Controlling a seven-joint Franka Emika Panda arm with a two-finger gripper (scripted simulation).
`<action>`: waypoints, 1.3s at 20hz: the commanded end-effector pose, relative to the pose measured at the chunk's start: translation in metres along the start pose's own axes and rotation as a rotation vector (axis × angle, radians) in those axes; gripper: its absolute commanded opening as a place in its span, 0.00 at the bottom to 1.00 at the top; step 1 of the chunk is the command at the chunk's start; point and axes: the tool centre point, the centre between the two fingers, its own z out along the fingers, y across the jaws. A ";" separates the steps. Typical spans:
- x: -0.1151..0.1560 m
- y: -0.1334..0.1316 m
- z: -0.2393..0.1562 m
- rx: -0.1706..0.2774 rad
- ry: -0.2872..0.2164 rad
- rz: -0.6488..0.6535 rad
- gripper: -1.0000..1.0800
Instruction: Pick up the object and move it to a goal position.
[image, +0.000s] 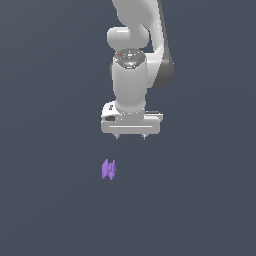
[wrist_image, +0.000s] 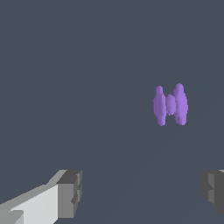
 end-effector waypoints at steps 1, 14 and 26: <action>0.000 0.000 0.000 0.000 0.000 0.000 0.96; 0.008 -0.010 -0.015 0.005 0.039 -0.005 0.96; 0.020 0.004 0.001 -0.001 0.026 -0.013 0.96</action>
